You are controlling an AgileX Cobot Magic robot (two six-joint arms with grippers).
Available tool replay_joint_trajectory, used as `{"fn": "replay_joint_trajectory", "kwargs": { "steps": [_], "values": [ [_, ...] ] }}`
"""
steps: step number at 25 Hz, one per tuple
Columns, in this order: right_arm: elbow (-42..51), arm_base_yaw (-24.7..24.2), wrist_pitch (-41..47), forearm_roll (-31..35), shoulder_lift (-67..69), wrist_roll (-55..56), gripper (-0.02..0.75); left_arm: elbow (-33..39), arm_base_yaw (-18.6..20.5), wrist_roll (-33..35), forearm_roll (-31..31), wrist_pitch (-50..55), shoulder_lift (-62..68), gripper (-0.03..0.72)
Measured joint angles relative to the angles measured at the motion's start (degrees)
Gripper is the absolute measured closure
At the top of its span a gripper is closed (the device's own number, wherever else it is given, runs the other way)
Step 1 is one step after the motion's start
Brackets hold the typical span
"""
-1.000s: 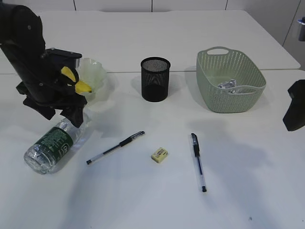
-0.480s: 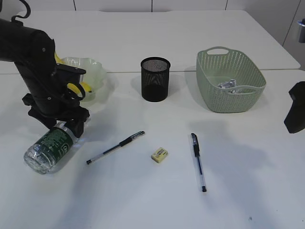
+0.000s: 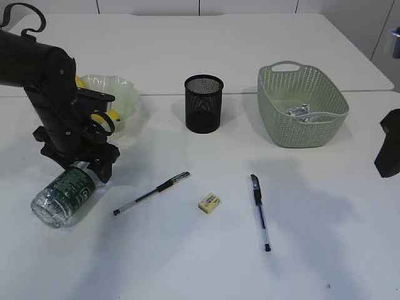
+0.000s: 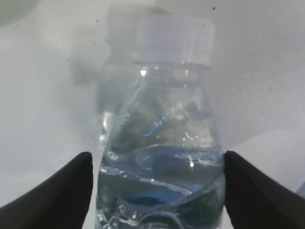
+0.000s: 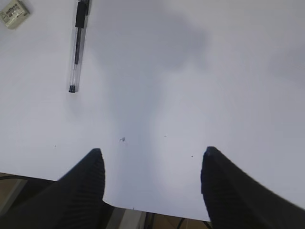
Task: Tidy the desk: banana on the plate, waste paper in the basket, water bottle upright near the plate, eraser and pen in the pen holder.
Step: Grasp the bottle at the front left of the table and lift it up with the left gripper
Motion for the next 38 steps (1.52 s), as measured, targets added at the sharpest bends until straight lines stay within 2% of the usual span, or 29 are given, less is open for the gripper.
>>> {"fn": "replay_joint_trajectory", "kwargs": {
  "steps": [6,12,15,26,32,38],
  "values": [
    [0.0,0.0,0.6,-0.36,0.0,-0.1,0.265,0.0,0.0,0.0,0.0,-0.23,0.8,0.106],
    [0.0,0.0,0.6,-1.78,0.0,-0.1,0.265,-0.13,0.0,0.0,0.0,0.82,0.92,0.229],
    [0.0,0.0,0.6,-1.91,0.0,-0.1,0.265,-0.13,0.0,0.0,0.0,1.35,0.92,0.257],
    [0.0,0.0,0.5,-2.03,0.0,-0.21,0.265,-0.13,0.0,0.0,-1.27,1.07,0.92,0.262],
    [0.0,0.0,0.5,-2.03,0.0,-0.21,0.265,-0.01,0.0,3.09,-1.72,2.24,0.24,0.263],
    [0.0,0.0,0.5,-2.03,0.0,-0.21,0.265,6.89,0.0,5.09,-1.85,-5.6,-8.3,0.264]
  ]
}}
